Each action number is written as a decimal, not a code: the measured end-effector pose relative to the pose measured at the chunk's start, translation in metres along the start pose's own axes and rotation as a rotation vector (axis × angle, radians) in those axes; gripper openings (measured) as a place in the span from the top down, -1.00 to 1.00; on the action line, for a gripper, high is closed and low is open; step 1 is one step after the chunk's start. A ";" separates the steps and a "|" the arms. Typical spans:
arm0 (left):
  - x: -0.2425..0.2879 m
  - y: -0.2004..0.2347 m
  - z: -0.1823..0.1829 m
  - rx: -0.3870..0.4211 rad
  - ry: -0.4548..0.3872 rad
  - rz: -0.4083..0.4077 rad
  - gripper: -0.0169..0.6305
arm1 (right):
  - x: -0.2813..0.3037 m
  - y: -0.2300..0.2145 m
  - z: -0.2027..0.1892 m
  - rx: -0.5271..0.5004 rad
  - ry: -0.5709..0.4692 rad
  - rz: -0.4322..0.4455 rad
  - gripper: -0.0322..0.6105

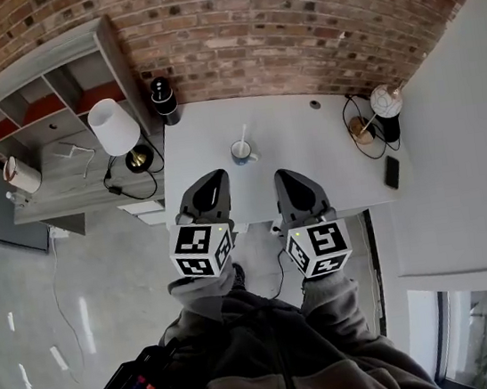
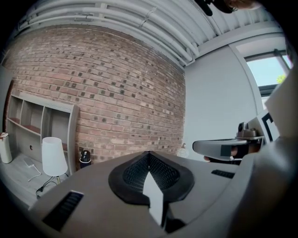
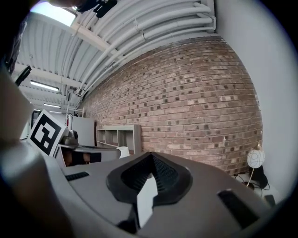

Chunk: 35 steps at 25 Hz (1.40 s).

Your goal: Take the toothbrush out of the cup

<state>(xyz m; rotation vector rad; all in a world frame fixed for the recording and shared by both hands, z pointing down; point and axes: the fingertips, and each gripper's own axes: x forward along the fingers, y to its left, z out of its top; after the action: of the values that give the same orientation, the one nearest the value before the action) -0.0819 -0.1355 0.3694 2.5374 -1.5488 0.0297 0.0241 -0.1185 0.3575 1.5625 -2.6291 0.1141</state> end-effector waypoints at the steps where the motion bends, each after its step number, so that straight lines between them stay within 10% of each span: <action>1: 0.006 0.005 -0.001 -0.005 0.003 -0.003 0.93 | 0.007 -0.001 -0.001 -0.003 0.008 0.000 0.89; 25: 0.100 0.044 -0.047 -0.138 0.138 -0.113 0.94 | 0.093 -0.042 -0.052 0.079 0.158 -0.035 0.89; 35: 0.120 0.052 -0.076 -0.133 0.220 -0.022 0.94 | 0.123 -0.061 -0.094 0.154 0.235 0.076 0.89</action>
<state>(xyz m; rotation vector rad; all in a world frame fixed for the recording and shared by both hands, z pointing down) -0.0669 -0.2528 0.4638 2.3588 -1.3912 0.1894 0.0224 -0.2447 0.4657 1.3925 -2.5450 0.4854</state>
